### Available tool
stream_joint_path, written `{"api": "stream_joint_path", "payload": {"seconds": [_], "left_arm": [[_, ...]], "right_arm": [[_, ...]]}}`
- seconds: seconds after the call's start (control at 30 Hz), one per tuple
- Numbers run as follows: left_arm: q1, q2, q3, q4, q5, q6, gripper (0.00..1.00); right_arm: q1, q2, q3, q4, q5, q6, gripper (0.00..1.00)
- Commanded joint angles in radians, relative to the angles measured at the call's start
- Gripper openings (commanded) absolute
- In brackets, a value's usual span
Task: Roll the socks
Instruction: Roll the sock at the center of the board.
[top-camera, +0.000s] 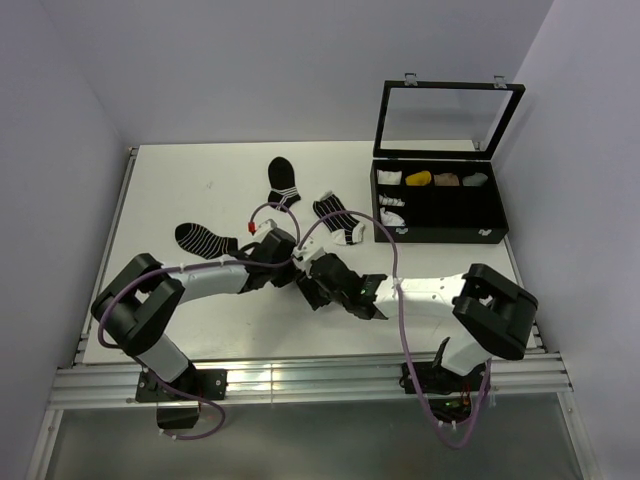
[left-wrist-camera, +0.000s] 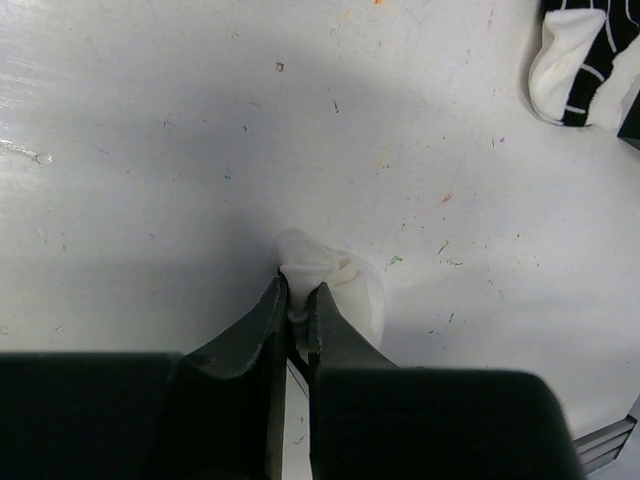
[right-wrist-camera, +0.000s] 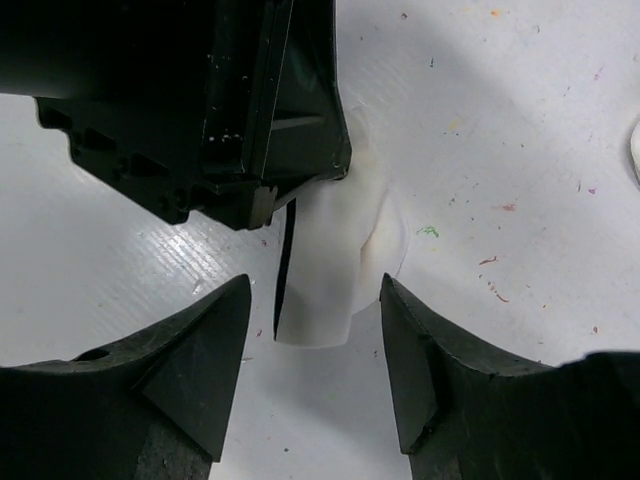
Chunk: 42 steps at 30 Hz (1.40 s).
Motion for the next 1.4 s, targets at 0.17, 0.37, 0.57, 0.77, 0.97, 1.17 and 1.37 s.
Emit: {"api": "stream_joint_path", "payload": {"seconds": [0.17, 0.37, 0.57, 0.77, 0.97, 1.17, 1.37], "left_arm": [[-0.007, 0.045, 0.041, -0.096, 0.019, 0.044, 0.00], [-0.007, 0.064, 0.064, -0.120, 0.036, 0.044, 0.00], [-0.009, 0.068, 0.068, -0.129, 0.061, 0.045, 0.01], [-0.007, 0.064, 0.076, -0.142, 0.073, 0.053, 0.00], [-0.007, 0.053, 0.073, -0.154, 0.068, 0.057, 0.01], [-0.007, 0.033, 0.064, -0.151, 0.058, 0.053, 0.07], [-0.007, -0.001, 0.050, -0.160, 0.030, 0.037, 0.27]], "right_arm": [[0.044, 0.088, 0.077, 0.023, 0.104, -0.076, 0.65], [0.073, 0.154, 0.088, 0.042, 0.124, -0.090, 0.66], [0.084, 0.214, 0.103, 0.048, 0.132, -0.097, 0.66], [0.084, 0.290, 0.149, -0.008, 0.145, -0.082, 0.57], [0.081, 0.330, 0.189, -0.116, 0.138, -0.015, 0.49], [0.079, 0.329, 0.194, -0.233, 0.121, 0.057, 0.16], [0.075, 0.318, 0.165, -0.271, 0.078, 0.105, 0.00]]}}
